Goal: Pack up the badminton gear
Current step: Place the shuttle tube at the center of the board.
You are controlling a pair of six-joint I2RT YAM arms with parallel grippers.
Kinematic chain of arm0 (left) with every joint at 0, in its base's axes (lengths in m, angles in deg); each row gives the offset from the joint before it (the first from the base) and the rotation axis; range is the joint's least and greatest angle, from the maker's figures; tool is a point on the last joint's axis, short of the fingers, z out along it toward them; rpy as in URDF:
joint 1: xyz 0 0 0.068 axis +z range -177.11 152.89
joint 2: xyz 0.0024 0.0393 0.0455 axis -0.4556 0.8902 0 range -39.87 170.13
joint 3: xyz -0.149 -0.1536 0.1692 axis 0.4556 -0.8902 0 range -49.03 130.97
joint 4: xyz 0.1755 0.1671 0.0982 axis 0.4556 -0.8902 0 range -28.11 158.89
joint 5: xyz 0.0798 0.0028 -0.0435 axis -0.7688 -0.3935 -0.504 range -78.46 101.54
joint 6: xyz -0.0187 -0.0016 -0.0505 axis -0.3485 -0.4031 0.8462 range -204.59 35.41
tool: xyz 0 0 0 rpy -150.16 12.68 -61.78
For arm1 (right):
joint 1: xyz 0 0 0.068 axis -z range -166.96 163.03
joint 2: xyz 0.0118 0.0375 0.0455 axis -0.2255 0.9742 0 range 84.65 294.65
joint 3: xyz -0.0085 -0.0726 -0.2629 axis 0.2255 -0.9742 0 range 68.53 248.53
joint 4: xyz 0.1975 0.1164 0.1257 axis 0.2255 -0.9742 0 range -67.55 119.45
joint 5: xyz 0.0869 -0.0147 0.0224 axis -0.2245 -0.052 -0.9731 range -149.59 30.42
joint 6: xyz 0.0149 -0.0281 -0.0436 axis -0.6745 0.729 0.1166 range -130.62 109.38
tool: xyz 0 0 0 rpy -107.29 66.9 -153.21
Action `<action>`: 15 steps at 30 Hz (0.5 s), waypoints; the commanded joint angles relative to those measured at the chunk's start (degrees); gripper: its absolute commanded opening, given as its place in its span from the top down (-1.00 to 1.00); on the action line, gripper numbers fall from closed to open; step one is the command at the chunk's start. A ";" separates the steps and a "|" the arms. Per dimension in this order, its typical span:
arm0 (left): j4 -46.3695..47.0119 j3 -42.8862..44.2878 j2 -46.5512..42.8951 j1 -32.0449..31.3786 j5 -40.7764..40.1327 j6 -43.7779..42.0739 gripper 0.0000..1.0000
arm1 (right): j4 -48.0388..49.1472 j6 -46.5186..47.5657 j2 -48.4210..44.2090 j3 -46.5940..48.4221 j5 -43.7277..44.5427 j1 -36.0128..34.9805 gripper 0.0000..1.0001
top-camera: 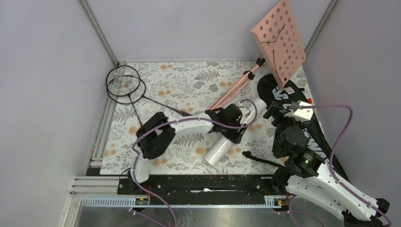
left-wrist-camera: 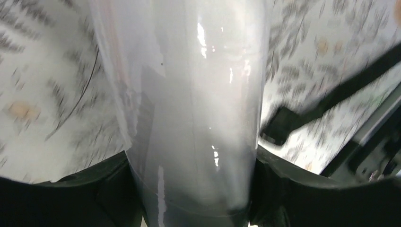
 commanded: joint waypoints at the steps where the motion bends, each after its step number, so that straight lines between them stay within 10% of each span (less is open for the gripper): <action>1: 6.28 -7.58 -15.04 0.00 -4.08 -10.48 -0.21 | 4.79 2.31 1.33 0.18 2.24 0.48 -0.99; 9: 3.63 -13.72 -30.62 7.85 -13.71 -38.54 -0.21 | 11.22 6.96 1.29 -1.74 1.99 0.76 -0.99; 15: 8.25 -9.55 -24.40 23.46 -6.86 -52.99 -0.29 | 15.89 12.40 2.04 -3.40 -3.64 1.18 -0.99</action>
